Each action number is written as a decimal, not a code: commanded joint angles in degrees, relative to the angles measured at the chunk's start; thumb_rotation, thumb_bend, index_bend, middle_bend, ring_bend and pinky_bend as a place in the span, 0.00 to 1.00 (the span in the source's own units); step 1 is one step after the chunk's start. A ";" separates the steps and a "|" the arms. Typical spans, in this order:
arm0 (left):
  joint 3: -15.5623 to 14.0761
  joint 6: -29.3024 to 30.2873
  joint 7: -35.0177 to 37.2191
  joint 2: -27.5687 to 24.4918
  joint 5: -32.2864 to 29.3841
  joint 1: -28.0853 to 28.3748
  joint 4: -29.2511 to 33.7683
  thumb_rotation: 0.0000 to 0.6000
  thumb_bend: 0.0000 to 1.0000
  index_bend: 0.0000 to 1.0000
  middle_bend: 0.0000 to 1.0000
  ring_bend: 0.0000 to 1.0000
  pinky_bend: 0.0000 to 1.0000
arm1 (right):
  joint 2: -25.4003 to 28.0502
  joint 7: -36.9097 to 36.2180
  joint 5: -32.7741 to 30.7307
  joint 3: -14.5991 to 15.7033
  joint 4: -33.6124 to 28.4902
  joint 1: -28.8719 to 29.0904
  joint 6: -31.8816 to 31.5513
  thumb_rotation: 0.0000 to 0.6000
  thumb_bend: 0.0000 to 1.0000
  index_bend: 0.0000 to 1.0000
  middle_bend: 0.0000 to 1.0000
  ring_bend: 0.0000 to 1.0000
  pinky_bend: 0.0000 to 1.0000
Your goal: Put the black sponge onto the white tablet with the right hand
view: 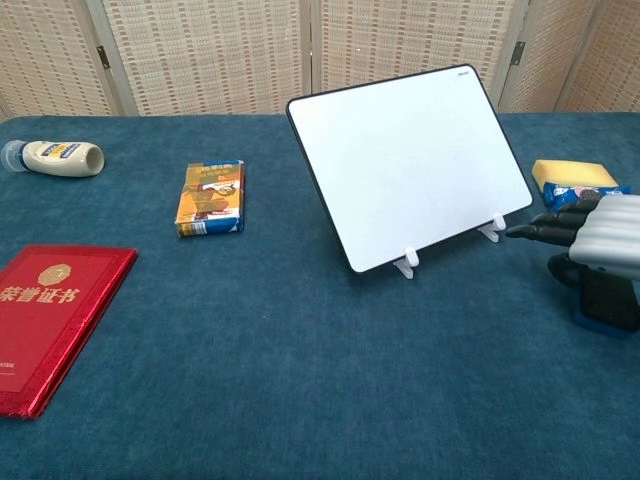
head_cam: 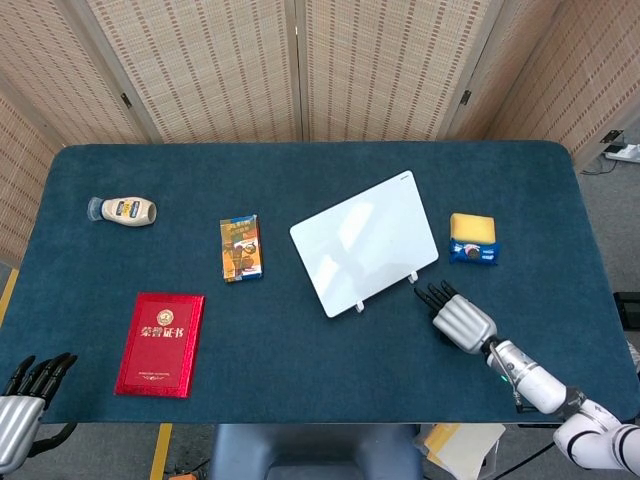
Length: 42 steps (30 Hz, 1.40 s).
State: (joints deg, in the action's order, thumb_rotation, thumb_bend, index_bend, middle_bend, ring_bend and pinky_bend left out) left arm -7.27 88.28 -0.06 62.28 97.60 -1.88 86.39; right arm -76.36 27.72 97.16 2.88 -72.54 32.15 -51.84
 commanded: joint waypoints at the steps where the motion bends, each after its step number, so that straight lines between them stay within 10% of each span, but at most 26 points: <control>1: -0.01 -0.08 0.24 0.09 0.08 0.13 -0.24 1.00 0.25 0.00 0.13 0.15 0.02 | -0.95 -1.74 0.90 0.21 1.65 -0.08 -2.18 1.00 0.18 0.66 0.11 0.13 0.21; 14: -0.05 -0.87 1.45 0.07 0.08 0.83 -0.52 1.00 0.25 0.00 0.13 0.15 0.02 | -12.55 -3.10 2.48 -6.42 15.17 -2.17 -22.78 1.00 0.18 0.82 0.25 0.25 0.33; 34: 0.41 -5.06 7.59 -1.46 -2.91 3.17 -1.42 1.00 0.25 0.00 0.13 0.16 0.02 | -30.84 -3.17 -3.11 -13.74 30.63 10.04 -19.21 1.00 0.18 0.81 0.25 0.25 0.33; 42: 0.64 -5.67 8.17 -1.72 -3.94 3.39 -1.38 1.00 0.25 0.04 0.13 0.16 0.02 | -33.43 -2.27 -5.51 -14.28 33.81 11.61 -18.20 1.00 0.18 0.24 0.03 0.13 0.23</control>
State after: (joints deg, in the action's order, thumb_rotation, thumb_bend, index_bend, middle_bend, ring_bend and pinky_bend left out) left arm -6.64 82.57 8.08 60.58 93.67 1.51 84.99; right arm -109.65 25.32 91.78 -11.31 -38.87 43.65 -70.12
